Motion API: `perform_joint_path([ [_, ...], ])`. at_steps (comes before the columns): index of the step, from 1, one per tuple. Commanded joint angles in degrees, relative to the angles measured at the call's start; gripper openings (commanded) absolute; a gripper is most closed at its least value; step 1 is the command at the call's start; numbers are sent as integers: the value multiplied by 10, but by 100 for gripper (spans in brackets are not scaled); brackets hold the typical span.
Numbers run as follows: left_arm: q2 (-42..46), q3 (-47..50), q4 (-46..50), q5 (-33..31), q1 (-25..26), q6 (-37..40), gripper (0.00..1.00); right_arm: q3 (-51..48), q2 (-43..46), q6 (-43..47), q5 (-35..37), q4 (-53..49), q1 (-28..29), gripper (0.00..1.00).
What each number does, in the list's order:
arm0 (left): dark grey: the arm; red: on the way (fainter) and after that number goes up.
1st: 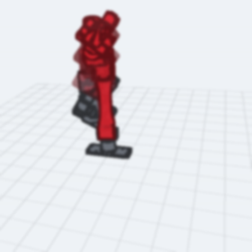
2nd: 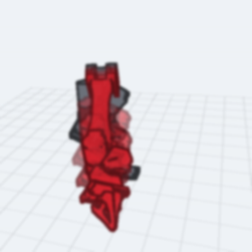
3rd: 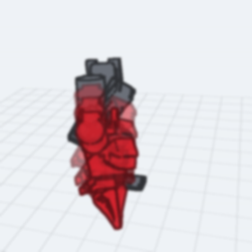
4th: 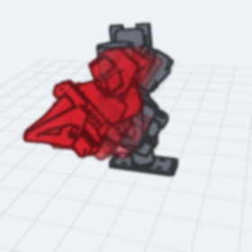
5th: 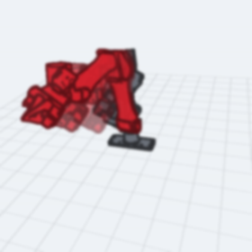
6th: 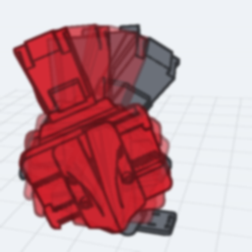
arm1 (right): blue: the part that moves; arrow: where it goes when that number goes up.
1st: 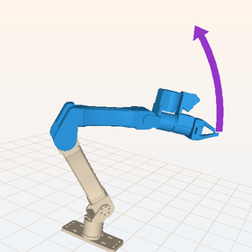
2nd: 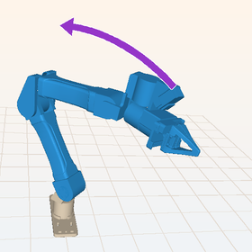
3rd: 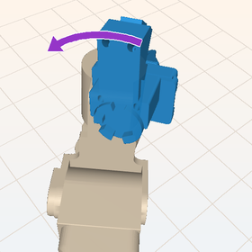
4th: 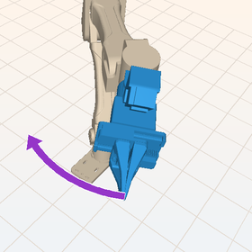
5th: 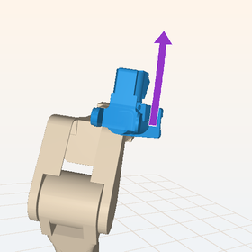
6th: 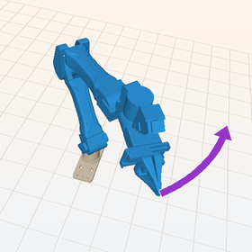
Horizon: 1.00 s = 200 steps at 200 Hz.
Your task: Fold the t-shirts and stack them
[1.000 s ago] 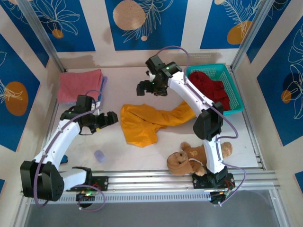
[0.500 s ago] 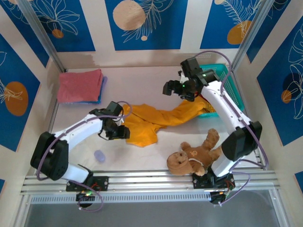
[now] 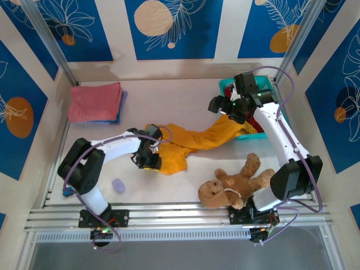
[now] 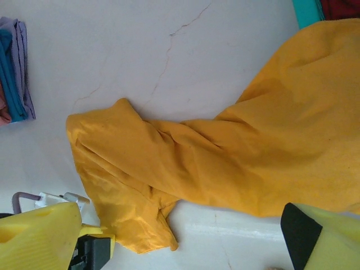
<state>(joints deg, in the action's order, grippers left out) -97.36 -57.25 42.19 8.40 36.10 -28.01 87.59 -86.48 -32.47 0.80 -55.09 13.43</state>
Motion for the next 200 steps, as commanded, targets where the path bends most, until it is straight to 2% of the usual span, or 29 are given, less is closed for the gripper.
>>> perform_joint_path([
  [1, -22, -27, 4, -14, 6, 1, 39, -4, 20, 13, -21, -10, -8, 93],
  [61, -61, -59, 34, -12, 6, 13, 32, -34, 66, 14, -25, -9, -38, 93],
  [78, -66, -67, 43, -8, 6, 19, 24, -37, 75, 11, -26, -8, -41, 93],
  [109, -48, -67, 52, -15, 1, 20, 1, -42, 83, 9, -33, -10, -42, 93],
  [118, -32, -72, 59, -14, -10, 21, 0, -42, 85, 12, -35, -11, -41, 93],
  [141, 49, -91, 70, -5, -78, 15, 0, -38, 93, 20, -38, -22, -41, 93],
  [172, 176, -145, 76, 20, -223, 7, 0, -46, 109, 32, -43, -32, -36, 93],
  [200, 228, -197, 105, 33, -333, 19, 0, -56, 118, 24, -40, -30, -28, 93],
])
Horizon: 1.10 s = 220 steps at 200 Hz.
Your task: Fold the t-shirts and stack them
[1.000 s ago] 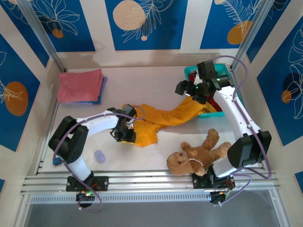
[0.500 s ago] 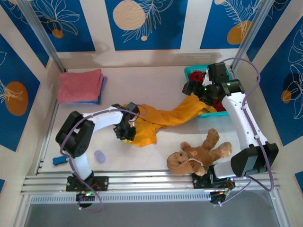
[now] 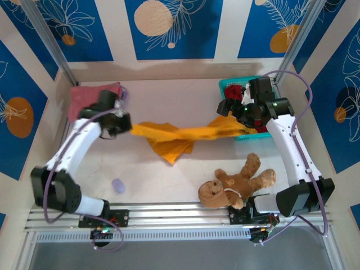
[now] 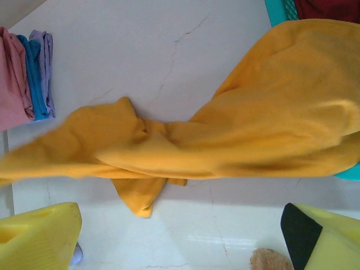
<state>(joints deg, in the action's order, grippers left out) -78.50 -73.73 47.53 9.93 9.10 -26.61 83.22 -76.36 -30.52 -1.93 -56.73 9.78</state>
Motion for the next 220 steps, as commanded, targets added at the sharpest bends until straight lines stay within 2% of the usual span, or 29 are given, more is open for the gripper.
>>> perform_joint_path([
  [1, 40, -34, 52, 19, -67, 5, 0, -13, 17, 4, -12, -13, 9, 93],
  [53, 92, -5, 27, 31, -231, 7, 0, -21, -15, -7, -15, -2, 59, 93],
  [68, 100, 13, 8, 54, -281, 7, 0, -16, -31, -4, -7, -6, 78, 93],
  [105, 72, 6, 28, 72, -339, 44, 0, -8, -71, -2, 3, -8, 109, 93],
  [117, 75, 18, 13, 107, -364, 40, 0, -7, -82, -4, 3, -6, 115, 93],
  [141, 67, 40, 4, 162, -367, 37, 0, -11, -105, -2, -4, 10, 125, 89],
  [186, 61, 74, 7, 190, -367, 45, 0, -3, -199, 6, 9, 3, 168, 64],
  [220, 63, 87, 7, 195, -367, 49, 0, 2, -282, 7, 18, 9, 223, 60],
])
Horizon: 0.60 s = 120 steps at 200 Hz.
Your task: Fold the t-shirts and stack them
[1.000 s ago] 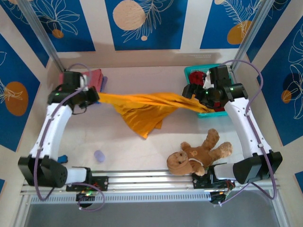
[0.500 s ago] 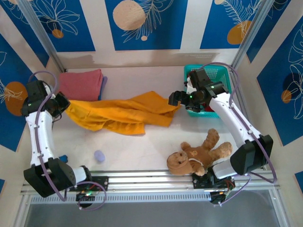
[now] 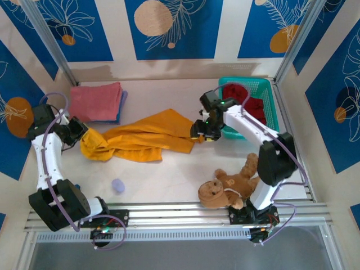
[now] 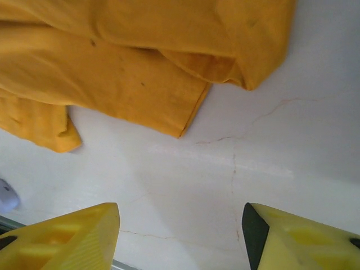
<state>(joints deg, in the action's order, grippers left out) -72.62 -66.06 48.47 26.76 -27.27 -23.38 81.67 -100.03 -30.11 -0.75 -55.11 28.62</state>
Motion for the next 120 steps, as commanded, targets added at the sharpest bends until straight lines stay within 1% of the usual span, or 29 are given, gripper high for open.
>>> perform_joint_path([
  [1, 5, 11, -2, 27, -3, 17, 0, 18, -48, 3, 6, -7, 36, 60],
  [25, 6, 18, -2, 29, -3, 17, 0, 32, -96, 0, 12, 2, 61, 59],
  [36, 7, 21, -2, 30, -3, 19, 0, 36, -113, -6, 15, 8, 66, 56],
  [59, 9, 28, -4, 31, -3, 19, 0, 43, -140, -13, 11, 24, 66, 49],
  [92, 11, 34, -5, 32, -3, 18, 0, 64, -177, -12, 35, 24, 63, 46],
  [108, 13, 36, -6, 33, -3, 18, 0, 66, -188, -12, 37, 33, 57, 41],
  [120, 14, 37, -6, 33, -2, 18, 0, 70, -196, -11, 35, 41, 51, 34],
])
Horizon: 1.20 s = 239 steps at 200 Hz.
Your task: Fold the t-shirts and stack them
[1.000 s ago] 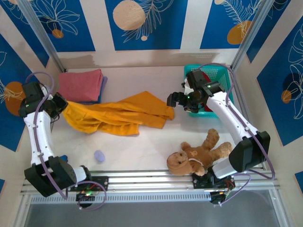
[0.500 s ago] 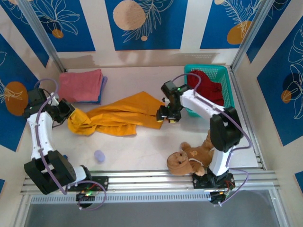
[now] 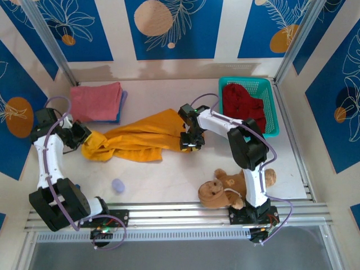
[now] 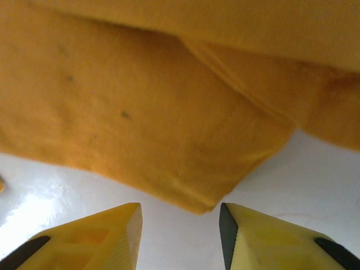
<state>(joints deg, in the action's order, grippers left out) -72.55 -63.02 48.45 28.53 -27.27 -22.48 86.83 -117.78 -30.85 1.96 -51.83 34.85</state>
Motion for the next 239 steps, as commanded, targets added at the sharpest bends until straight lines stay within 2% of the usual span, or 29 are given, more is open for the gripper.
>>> perform_joint_path([
  [1, 14, 6, -6, 15, -2, 9, 0, 18, -19, -3, 8, 9, -12, 34],
  [26, 19, 5, 0, 20, -2, 9, 0, 40, -38, 10, 8, 3, -18, 24],
  [64, 43, -9, 22, 26, -2, 12, 0, 44, 1, 17, 18, -24, -11, 0],
  [95, 78, -38, 52, 43, 2, 6, 0, 2, 104, 8, 35, -56, 1, 0],
  [131, 102, -88, 113, 24, 16, 29, 0, -33, 249, -18, 41, -130, 35, 0],
  [162, 112, -53, 44, 67, 17, -17, 0, -76, 320, -34, 3, -116, 21, 0],
  [179, 100, -44, 3, 68, 20, -42, 0, -74, 297, -18, -5, -101, -14, 0],
  [207, 39, -53, -39, 41, 22, -44, 0, -11, 190, 28, -26, -86, -85, 0],
  [239, -73, -84, -66, 13, 22, -27, 0, 135, 47, 74, -25, -110, -120, 23],
])
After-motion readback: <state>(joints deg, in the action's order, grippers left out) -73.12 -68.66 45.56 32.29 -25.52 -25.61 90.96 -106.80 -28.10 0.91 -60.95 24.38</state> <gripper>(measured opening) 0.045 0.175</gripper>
